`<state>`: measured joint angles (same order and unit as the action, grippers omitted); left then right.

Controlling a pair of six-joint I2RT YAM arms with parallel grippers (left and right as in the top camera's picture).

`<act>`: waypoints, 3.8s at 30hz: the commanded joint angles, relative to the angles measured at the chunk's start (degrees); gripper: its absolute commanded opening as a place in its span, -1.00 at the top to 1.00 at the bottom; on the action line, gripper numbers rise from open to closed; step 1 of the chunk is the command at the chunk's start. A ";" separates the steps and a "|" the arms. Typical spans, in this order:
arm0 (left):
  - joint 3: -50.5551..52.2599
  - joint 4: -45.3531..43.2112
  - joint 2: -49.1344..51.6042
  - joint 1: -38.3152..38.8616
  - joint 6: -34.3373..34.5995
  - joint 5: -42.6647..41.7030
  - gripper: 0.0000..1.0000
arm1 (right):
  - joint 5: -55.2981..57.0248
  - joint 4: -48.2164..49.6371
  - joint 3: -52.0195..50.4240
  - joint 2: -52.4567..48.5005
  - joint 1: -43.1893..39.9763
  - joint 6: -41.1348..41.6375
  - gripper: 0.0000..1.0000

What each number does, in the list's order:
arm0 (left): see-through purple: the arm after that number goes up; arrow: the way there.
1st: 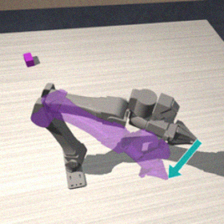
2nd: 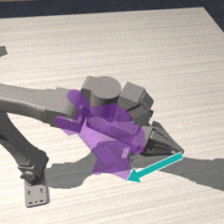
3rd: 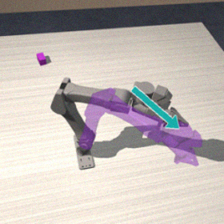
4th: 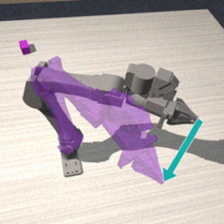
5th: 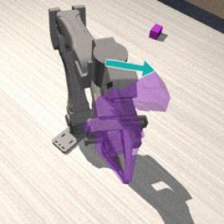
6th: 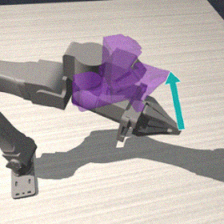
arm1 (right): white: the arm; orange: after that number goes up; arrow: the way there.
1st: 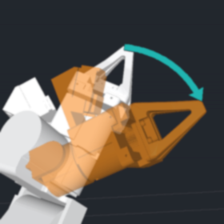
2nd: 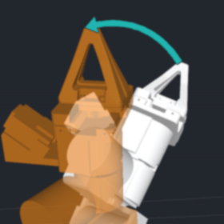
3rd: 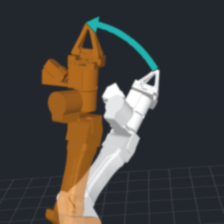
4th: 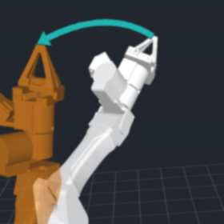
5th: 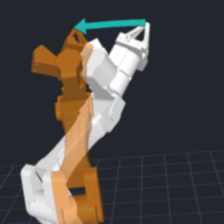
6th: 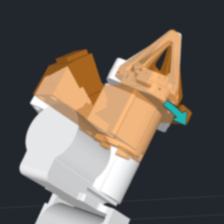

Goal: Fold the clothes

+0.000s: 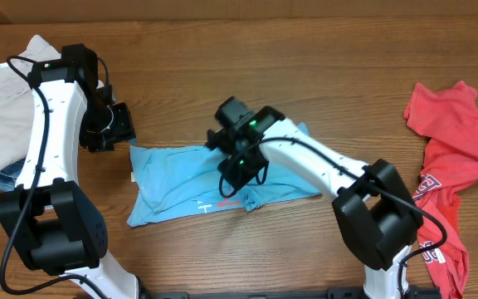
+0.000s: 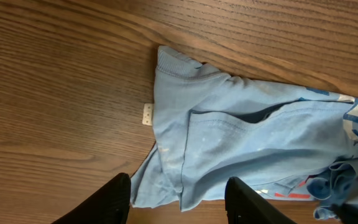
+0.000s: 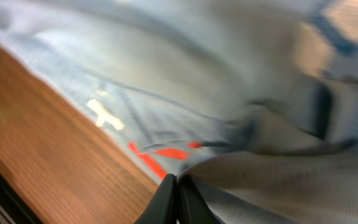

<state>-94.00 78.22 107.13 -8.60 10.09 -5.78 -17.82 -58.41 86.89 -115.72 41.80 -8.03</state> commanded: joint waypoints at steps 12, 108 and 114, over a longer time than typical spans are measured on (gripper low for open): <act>-0.42 0.15 -1.64 -0.04 -1.36 0.39 -0.07 | 17.55 1.73 2.25 0.85 -2.89 10.27 0.39; 3.69 -11.04 -1.95 -10.21 -5.81 -0.26 0.83 | 10.23 -20.41 24.52 6.21 -28.44 10.23 -0.09; -2.75 -4.85 -1.95 -7.21 -5.81 -4.44 0.82 | 10.23 -20.83 24.50 6.21 -28.44 10.23 -0.09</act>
<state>-94.70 71.18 105.30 -18.65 5.10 -7.44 -8.05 -79.13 111.20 -109.51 13.21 1.91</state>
